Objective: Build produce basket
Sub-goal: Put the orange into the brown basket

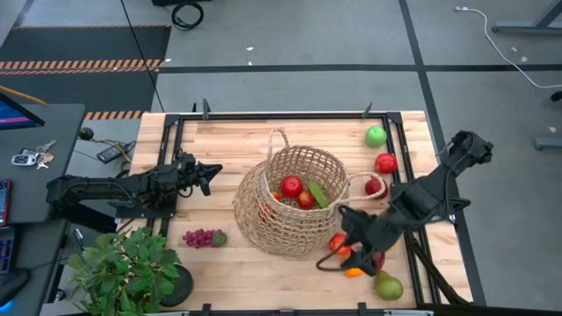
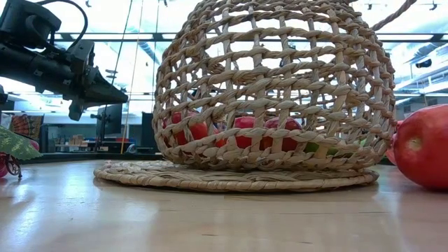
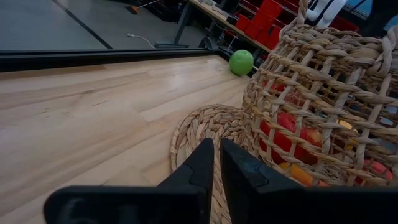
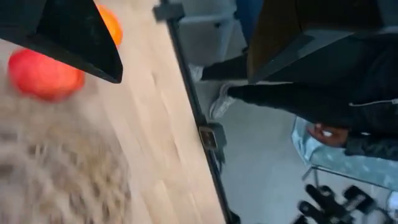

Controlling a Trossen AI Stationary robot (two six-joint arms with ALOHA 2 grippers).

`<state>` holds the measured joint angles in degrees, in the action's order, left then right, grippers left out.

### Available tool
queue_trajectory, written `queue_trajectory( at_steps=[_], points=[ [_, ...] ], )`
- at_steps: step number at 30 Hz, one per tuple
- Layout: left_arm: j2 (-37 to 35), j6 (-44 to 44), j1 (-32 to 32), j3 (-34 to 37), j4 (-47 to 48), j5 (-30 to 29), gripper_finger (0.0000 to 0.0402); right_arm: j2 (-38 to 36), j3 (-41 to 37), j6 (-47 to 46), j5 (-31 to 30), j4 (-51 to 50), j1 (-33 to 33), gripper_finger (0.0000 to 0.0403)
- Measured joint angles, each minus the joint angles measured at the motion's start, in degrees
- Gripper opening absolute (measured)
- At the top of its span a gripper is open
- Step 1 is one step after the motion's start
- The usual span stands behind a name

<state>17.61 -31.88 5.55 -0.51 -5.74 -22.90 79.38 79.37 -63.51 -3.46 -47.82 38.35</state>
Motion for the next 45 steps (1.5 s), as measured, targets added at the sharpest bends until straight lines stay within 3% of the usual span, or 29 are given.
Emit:
queue_trajectory(
  at_steps=[7, 18, 23, 27, 33, 45],
  points=[
    [0.0, 0.0, 0.0, 0.0, 0.0, 0.0, 0.0040, 4.0, 0.0, -12.4, -1.7, -5.9, 6.3, 0.0348],
    [0.0, 0.0, 0.0, 0.0, 0.0, 0.0, 0.0033, 16.5, 0.0, -10.8, -3.3, -10.1, 12.7, 0.0348],
    [0.0, 0.0, 0.0, 0.0, 0.0, 0.0, 0.0039, 18.6, -0.1, -7.8, -5.2, -10.1, 12.8, 0.0350],
    [0.0, 0.0, 0.0, 0.0, 0.0, 0.0, 0.0039, 19.2, -2.7, -4.6, -1.2, -9.9, 11.4, 0.0363],
    [0.0, 0.0, 0.0, 0.0, 0.0, 0.0, 0.0033, 19.1, -5.5, 0.1, -1.4, -10.2, 9.1, 0.0392],
    [0.0, 0.0, 0.0, 0.0, 0.0, 0.0, 0.0039, 19.1, -14.8, 2.2, 0.5, -1.2, 6.9, 0.0399]
  ],
)
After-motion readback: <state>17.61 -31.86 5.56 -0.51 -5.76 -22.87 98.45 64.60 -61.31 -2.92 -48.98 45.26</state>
